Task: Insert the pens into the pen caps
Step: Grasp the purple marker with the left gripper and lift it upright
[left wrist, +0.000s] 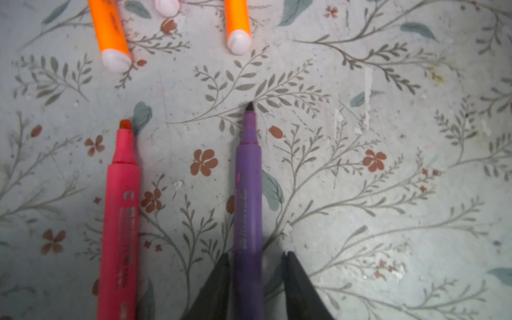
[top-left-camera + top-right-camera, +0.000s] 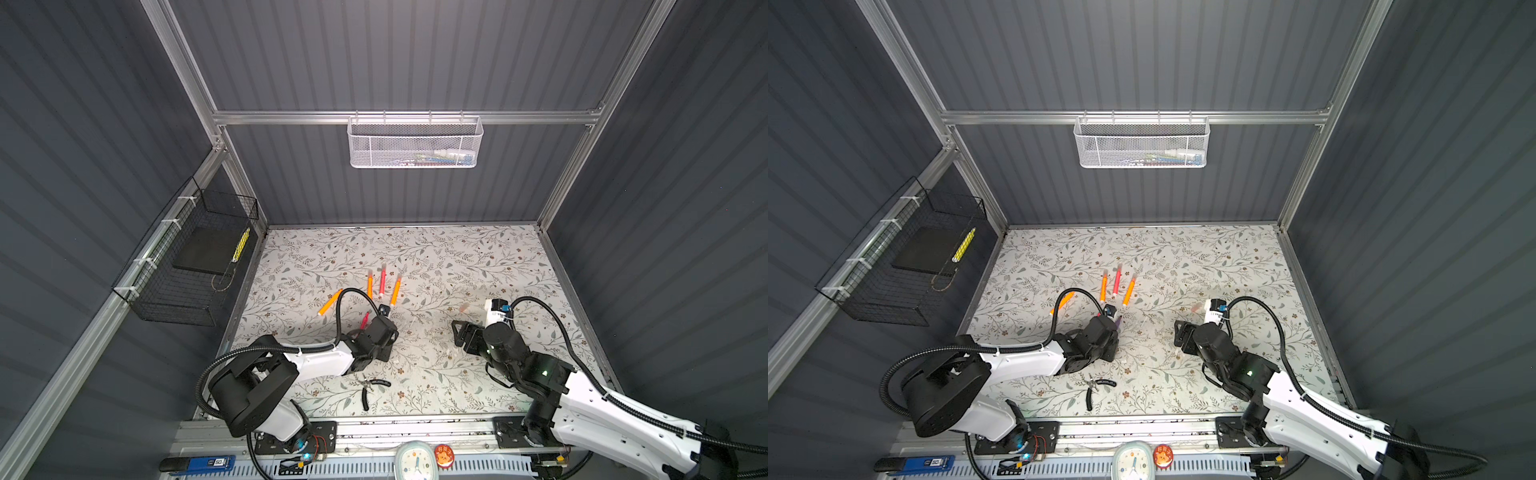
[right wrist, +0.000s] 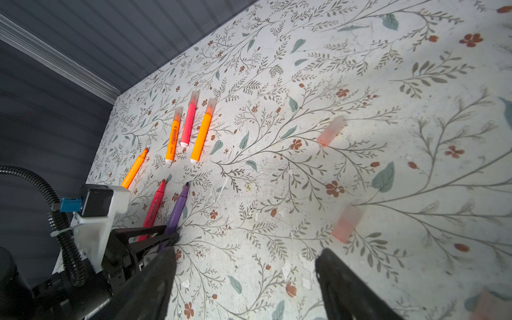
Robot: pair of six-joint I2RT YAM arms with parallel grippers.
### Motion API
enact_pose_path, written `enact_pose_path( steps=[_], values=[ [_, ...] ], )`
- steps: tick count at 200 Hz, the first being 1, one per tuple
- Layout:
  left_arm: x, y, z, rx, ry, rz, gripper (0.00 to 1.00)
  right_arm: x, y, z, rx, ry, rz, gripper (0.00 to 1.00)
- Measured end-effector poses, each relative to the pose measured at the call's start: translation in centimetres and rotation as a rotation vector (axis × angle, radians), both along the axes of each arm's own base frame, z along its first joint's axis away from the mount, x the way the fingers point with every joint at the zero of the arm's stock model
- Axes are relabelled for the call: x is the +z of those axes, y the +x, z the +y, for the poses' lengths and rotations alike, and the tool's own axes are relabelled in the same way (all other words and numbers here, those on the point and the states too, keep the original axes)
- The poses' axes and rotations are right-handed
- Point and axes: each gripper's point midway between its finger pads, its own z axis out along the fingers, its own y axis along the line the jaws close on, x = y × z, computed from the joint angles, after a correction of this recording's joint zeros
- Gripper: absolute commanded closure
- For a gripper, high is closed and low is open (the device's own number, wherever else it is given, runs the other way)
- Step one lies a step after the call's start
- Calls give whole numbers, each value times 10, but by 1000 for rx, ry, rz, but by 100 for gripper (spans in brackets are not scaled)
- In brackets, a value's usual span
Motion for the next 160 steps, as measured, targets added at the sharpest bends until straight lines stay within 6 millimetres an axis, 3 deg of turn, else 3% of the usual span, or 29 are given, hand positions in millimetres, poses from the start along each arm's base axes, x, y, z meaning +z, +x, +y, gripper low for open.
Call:
enact_pose_path(
  steps=[41,81,108,129,160],
  values=[
    [0,-2,-9,-34,-17,12,90,-5,1,3,6,-9,13,18],
    [1,-4,-21,-66,-62,28,93,-4,2,7,10,8,13,19],
    [6,-14,-41,-146,-167,62,93,-2,3,17,24,68,-3,20],
    [18,-20,-57,-206,-252,66,94,-8,-1,32,60,128,-9,20],
    [53,-20,-79,-300,-370,-3,97,-9,-7,63,125,199,-15,24]
  ],
)
